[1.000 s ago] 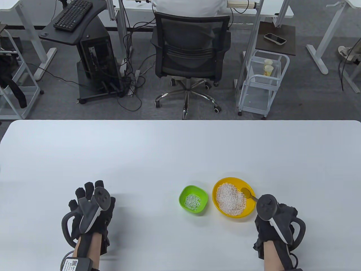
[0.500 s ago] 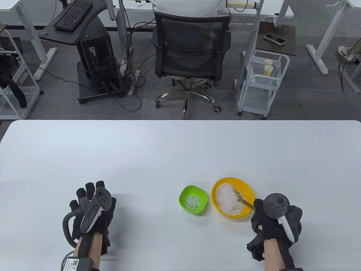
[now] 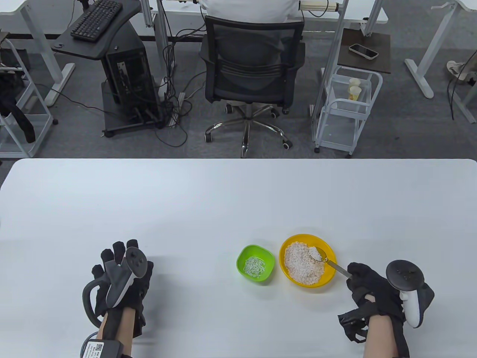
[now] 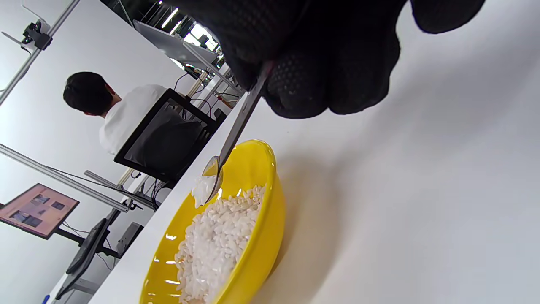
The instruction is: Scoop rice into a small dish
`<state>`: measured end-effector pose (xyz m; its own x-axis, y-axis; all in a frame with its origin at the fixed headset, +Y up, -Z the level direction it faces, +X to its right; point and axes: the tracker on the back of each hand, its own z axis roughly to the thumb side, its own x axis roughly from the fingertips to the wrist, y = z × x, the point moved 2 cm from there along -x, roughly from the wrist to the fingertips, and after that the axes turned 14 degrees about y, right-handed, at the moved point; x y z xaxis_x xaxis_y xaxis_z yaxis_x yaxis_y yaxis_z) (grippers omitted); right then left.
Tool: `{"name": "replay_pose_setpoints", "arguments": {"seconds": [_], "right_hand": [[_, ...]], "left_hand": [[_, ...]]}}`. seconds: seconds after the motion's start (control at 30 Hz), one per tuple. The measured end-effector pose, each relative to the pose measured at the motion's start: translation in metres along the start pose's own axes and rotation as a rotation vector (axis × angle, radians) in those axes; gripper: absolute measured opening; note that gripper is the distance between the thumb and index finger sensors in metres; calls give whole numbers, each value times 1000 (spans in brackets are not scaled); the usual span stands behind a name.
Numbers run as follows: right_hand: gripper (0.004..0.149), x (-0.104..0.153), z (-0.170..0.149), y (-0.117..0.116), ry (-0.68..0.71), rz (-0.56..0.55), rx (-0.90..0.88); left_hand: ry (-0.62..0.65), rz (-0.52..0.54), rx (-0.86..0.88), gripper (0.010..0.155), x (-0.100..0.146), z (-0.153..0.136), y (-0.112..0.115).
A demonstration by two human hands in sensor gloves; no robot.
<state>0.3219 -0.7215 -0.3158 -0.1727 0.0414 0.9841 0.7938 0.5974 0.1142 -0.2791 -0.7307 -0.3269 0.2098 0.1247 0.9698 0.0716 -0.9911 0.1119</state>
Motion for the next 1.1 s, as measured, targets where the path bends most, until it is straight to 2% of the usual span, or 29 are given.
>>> {"name": "replay_pose_setpoints", "arguments": {"seconds": [0.2, 0.43, 0.57, 0.7, 1.1], "right_hand": [[44, 3, 21, -10, 118, 38, -58], [44, 13, 58, -57, 251, 128, 54], [44, 21, 74, -82, 329, 123, 147], [44, 30, 88, -100, 417, 72, 292], [44, 65, 129, -134, 761, -158, 946]], "left_hand": [[0, -3, -2, 73, 0, 0, 0], [-2, -8, -11, 72, 0, 1, 0], [-4, -19, -19, 72, -1, 1, 2], [-5, -22, -20, 72, -1, 1, 2], [2, -26, -24, 72, -1, 4, 3]]}}
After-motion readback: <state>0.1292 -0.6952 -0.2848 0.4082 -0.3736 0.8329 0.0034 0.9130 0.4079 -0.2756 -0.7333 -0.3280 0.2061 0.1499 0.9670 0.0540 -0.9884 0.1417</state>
